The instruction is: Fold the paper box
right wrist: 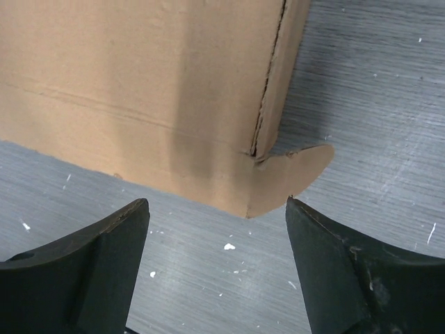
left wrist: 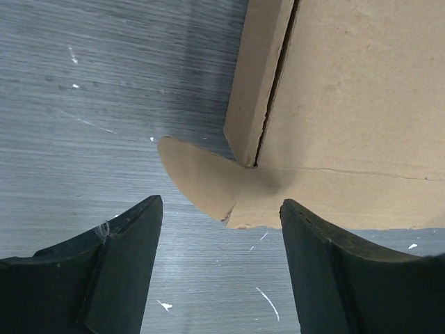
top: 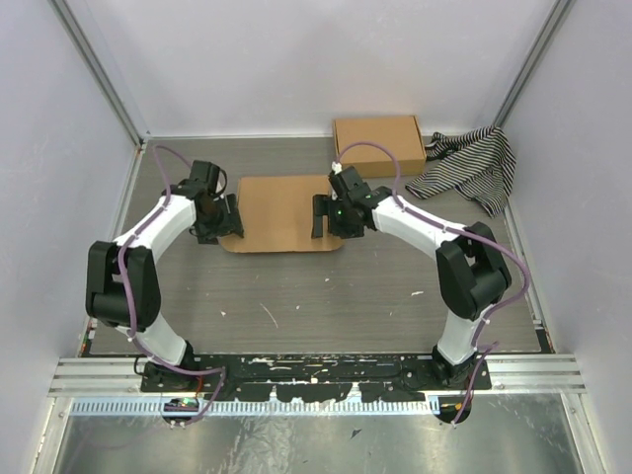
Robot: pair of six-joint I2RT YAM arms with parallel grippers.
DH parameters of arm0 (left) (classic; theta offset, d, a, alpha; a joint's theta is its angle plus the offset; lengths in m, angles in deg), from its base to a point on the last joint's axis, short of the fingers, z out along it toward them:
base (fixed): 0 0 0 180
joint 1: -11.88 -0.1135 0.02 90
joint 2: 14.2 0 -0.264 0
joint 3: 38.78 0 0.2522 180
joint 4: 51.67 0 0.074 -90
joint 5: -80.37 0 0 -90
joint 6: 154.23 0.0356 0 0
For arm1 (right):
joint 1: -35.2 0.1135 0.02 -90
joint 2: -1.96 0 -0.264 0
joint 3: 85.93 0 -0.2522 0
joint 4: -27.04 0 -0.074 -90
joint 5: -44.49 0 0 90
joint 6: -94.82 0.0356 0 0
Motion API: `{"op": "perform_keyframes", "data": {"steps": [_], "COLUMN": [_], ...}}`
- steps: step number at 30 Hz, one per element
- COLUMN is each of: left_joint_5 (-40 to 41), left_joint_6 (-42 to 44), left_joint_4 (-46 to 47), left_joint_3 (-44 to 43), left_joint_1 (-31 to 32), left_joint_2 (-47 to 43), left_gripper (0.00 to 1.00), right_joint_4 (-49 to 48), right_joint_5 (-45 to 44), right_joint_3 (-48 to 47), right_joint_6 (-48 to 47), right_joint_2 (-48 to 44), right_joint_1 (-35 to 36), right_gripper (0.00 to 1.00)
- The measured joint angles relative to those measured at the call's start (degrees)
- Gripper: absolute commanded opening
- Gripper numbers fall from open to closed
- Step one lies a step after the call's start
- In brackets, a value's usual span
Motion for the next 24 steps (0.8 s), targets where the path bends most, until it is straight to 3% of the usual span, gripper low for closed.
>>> {"op": "perform_keyframes", "data": {"steps": [19, 24], "left_joint_5": [-4.2, -2.8], "left_joint_6": [0.0, 0.0], "left_joint_4": [0.9, 0.6], "left_joint_3": [1.2, 1.7], "left_joint_1": [0.0, 0.1], "left_joint_2": [4.0, 3.8], "left_gripper": [0.70, 0.73], "right_joint_4": [-3.0, -3.5], "right_joint_5": [-1.6, -2.7], "right_joint_3": [1.8, 3.2], "right_joint_6": [-0.9, -1.3], "right_joint_2": [4.6, 2.7], "right_joint_1": [0.6, 0.8], "right_gripper": [0.83, 1.00]}}
